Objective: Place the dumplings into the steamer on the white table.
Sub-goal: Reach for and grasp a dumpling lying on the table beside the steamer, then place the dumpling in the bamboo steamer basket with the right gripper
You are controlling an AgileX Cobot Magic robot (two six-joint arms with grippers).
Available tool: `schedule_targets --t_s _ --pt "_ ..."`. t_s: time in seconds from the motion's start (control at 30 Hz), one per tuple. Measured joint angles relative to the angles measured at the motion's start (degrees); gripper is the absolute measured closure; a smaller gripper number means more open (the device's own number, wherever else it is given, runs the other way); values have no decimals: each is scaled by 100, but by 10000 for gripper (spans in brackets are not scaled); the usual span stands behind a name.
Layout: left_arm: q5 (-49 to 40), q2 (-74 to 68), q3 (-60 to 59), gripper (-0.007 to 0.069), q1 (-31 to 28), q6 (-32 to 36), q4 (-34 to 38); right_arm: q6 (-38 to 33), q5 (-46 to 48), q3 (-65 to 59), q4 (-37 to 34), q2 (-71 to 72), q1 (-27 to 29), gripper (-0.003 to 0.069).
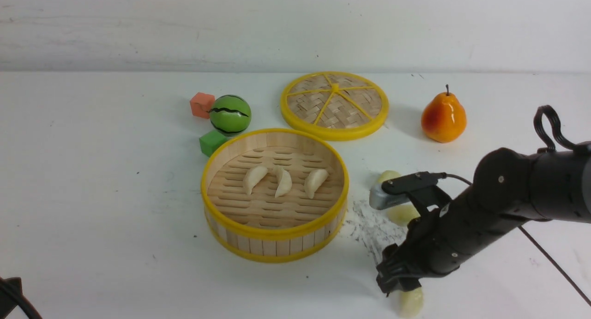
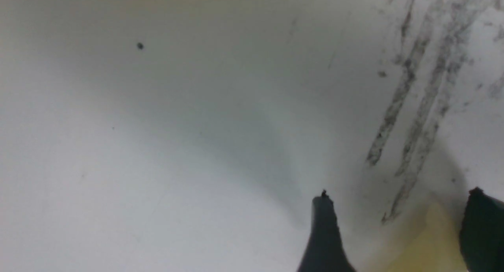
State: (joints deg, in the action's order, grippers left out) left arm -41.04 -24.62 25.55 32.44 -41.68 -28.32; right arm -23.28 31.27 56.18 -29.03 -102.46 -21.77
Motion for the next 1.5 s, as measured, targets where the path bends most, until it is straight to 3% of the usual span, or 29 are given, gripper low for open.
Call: schedule_targets --t_s 0.07,0.2,0.27,0.33,0.53,0.7,0.87,0.9,1.0,1.03,1.5 --pt "22 0 0 502 0 0 0 20 66 0 93 0 0 258" --pt "28 0 0 502 0 0 0 68 94 0 236 0 0 400" --pt "28 0 0 502 0 0 0 108 96 6 293 0 0 425" --pt "28 0 0 502 0 0 0 161 157 45 425 0 0 410" --pt "-16 0 0 502 0 0 0 1031 735 467 893 0 0 207" --pt "-22 0 0 498 0 -5 11 1801 1328 579 1151 -4 0 171" --pt "-16 0 0 494 0 -5 16 1970 1490 506 1186 -31 0 251" --pt "-6 0 0 495 0 -5 16 1978 1492 506 1126 -35 0 318" --pt "-2 0 0 495 0 -10 16 1978 1505 506 1007 -35 0 400" --pt "5 0 0 495 0 -12 16 1978 1505 506 962 -37 0 459" --pt "5 0 0 483 0 -24 41 1590 1793 841 1208 57 0 468"
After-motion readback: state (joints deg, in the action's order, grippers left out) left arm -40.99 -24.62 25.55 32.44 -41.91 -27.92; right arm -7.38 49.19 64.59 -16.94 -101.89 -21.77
